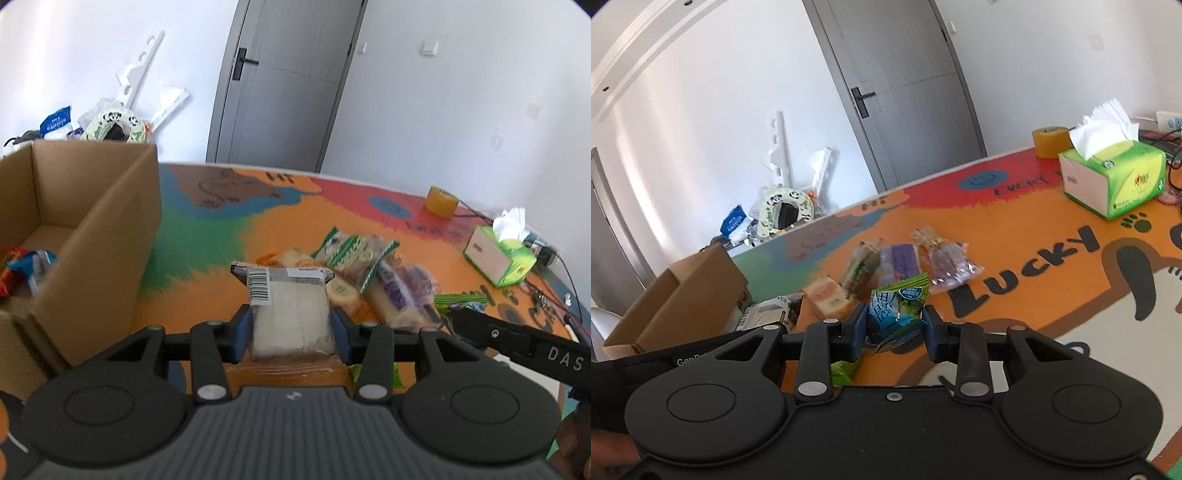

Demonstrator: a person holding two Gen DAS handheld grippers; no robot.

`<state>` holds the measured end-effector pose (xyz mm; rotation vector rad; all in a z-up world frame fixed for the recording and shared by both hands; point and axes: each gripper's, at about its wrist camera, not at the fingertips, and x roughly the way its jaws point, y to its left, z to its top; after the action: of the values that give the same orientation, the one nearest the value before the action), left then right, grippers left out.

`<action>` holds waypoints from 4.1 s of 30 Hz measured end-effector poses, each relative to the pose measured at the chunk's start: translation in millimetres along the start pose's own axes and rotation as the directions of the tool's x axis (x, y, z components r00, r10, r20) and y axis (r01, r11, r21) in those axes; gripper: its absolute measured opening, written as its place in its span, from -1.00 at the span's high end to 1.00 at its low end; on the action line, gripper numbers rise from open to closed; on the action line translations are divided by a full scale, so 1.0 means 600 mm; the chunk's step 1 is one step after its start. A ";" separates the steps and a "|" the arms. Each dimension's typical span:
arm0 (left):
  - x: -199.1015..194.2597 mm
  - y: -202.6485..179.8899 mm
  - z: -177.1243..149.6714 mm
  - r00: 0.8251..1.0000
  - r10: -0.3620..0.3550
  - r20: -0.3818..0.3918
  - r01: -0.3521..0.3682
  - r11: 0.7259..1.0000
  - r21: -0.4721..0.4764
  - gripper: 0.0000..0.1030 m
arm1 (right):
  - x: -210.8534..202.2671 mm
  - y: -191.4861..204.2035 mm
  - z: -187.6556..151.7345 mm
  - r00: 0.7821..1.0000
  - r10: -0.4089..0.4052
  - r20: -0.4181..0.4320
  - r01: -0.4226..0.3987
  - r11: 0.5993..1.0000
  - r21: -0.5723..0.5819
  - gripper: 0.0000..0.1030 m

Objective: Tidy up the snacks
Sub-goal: 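Carry the white bread pack and blue candy over the cardboard box with both tools, then open both tools to drop the bread pack and candy into the box, then move both tools back from the box to the remaining snacks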

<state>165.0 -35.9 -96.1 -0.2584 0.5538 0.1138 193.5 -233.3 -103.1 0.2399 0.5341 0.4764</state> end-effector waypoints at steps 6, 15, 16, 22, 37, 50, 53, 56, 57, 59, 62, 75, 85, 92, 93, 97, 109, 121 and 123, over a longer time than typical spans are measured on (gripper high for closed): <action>-0.034 0.000 0.017 0.999 -0.019 0.042 0.019 1.000 0.005 0.14 | -0.012 0.022 0.012 0.999 0.021 0.037 -0.020 1.000 -0.004 0.37; -0.086 0.012 0.050 0.992 -0.024 0.124 0.023 1.000 0.009 0.14 | -0.034 0.074 0.033 0.993 0.076 0.086 -0.073 0.997 -0.029 0.37; -0.090 0.014 0.053 0.992 -0.025 0.127 0.024 1.000 0.007 0.14 | -0.035 0.081 0.036 0.993 0.083 0.089 -0.080 0.996 -0.036 0.37; -0.114 0.030 0.071 0.986 -0.016 0.165 0.017 1.000 -0.009 0.14 | -0.033 0.113 0.050 0.989 0.116 0.091 -0.111 0.992 -0.058 0.37; -0.147 0.112 0.106 0.972 0.058 0.226 -0.040 0.995 -0.086 0.14 | 0.007 0.195 0.081 0.976 0.209 0.069 -0.202 0.975 -0.091 0.37; -0.135 0.219 0.127 0.966 0.147 0.212 -0.109 0.978 -0.179 0.14 | 0.061 0.289 0.088 0.962 0.273 0.022 -0.268 0.954 -0.133 0.37; -0.127 0.235 0.128 0.969 0.150 0.197 -0.111 0.975 -0.194 0.14 | 0.072 0.306 0.083 0.959 0.283 0.006 -0.280 0.950 -0.141 0.37; -0.126 0.250 0.126 0.970 0.143 0.198 -0.102 0.973 -0.205 0.14 | 0.080 0.320 0.078 0.958 0.288 -0.011 -0.286 0.947 -0.144 0.37; -0.126 0.254 0.124 0.970 0.141 0.199 -0.099 0.973 -0.209 0.14 | 0.082 0.324 0.076 0.958 0.285 -0.016 -0.284 0.947 -0.150 0.37; -0.124 0.262 0.121 0.971 0.137 0.194 -0.095 0.972 -0.216 0.14 | 0.087 0.333 0.071 0.960 0.280 -0.027 -0.281 0.947 -0.155 0.37; -0.118 0.268 0.118 0.975 0.132 0.178 -0.090 0.971 -0.223 0.14 | 0.091 0.342 0.063 0.956 0.290 -0.046 -0.293 0.944 -0.154 0.37; -0.102 0.253 0.117 0.980 0.135 0.146 -0.105 0.975 -0.197 0.13 | 0.066 0.292 0.075 0.950 0.311 0.001 -0.311 0.949 -0.054 -0.20; -0.117 0.208 0.116 0.982 0.121 0.145 -0.099 0.984 -0.151 -0.30 | 0.043 0.230 0.075 0.968 0.247 0.036 -0.247 0.969 -0.005 -0.45; -0.120 0.166 0.105 0.988 0.090 0.122 -0.074 0.989 -0.127 -0.47 | 0.015 0.180 0.069 0.981 0.186 0.062 -0.188 0.982 0.015 -0.65; -0.120 0.162 0.105 0.989 0.088 0.121 -0.073 0.990 -0.123 -0.50 | 0.012 0.173 0.068 0.982 0.178 0.063 -0.179 0.984 0.017 -0.66; -0.122 0.136 0.100 0.991 0.072 0.116 -0.059 0.992 -0.110 -0.58 | -0.006 0.147 0.066 0.986 0.151 0.066 -0.153 0.988 0.028 -0.73; -0.126 0.072 0.089 0.994 0.006 0.106 -0.001 0.999 -0.046 -0.62 | -0.066 0.092 0.064 0.988 0.103 0.115 -0.109 0.993 0.053 -0.99; -0.115 -0.003 0.078 0.996 -0.047 0.079 0.047 0.999 0.004 -0.66 | -0.110 0.023 0.057 0.988 0.020 0.151 -0.036 0.994 0.101 -0.99; -0.111 -0.016 0.075 0.995 -0.056 0.076 0.055 0.998 0.014 -0.66 | -0.121 0.008 0.055 0.987 -0.003 0.158 -0.014 0.994 0.105 -0.99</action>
<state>133.2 -35.0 -21.6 -0.2570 0.4704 0.0661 154.7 -268.4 -42.4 0.3777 0.4040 0.4309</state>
